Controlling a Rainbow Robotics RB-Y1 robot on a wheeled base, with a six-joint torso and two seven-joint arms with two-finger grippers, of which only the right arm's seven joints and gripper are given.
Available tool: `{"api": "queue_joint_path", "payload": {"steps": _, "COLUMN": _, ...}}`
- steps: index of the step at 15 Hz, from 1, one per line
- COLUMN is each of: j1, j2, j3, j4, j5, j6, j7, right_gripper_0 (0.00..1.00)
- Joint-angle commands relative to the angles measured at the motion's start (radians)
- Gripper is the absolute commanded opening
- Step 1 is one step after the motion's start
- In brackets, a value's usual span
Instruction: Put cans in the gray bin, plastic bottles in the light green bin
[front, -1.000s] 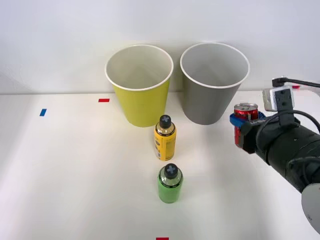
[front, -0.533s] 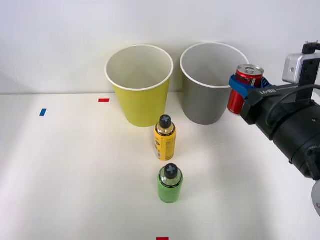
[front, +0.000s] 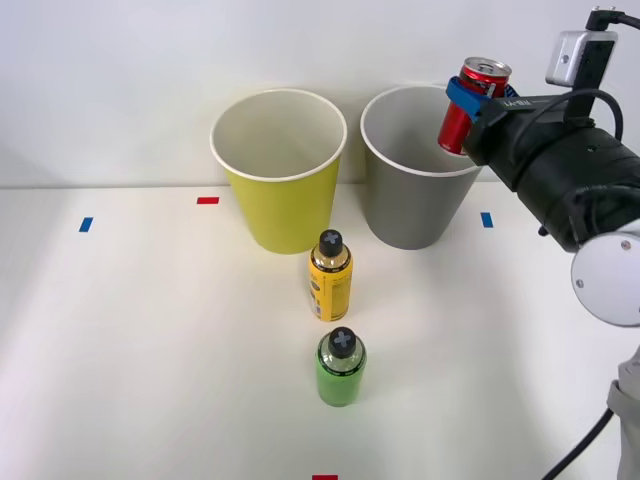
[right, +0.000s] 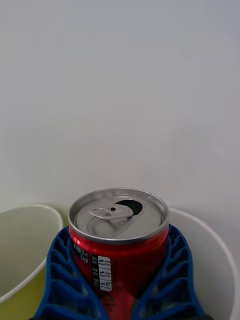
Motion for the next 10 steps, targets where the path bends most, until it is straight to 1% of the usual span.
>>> {"api": "queue_joint_path", "payload": {"steps": 1, "j1": -0.115, "j2": -0.005, "j3": -0.006, "j4": 0.177, "j5": -0.011, "j6": -0.082, "j7": 0.008, "right_gripper_0": 0.0}}
{"api": "queue_joint_path", "payload": {"steps": 2, "j1": -0.15, "j2": -0.014, "j3": -0.006, "j4": 0.228, "j5": -0.01, "j6": -0.085, "j7": 0.01, "right_gripper_0": 0.0}}
{"api": "queue_joint_path", "payload": {"steps": 4, "j1": -0.182, "j2": -0.015, "j3": -0.004, "j4": 0.268, "j5": -0.01, "j6": -0.085, "j7": 0.011, "right_gripper_0": 0.0}}
{"api": "queue_joint_path", "payload": {"steps": 6, "j1": -0.227, "j2": -0.032, "j3": 0.016, "j4": 0.324, "j5": -0.01, "j6": -0.086, "j7": 0.013, "right_gripper_0": 0.0}}
{"api": "queue_joint_path", "payload": {"steps": 10, "j1": -0.244, "j2": -0.043, "j3": 0.073, "j4": 0.424, "j5": 0.001, "j6": -0.214, "j7": 0.03, "right_gripper_0": 0.0}}
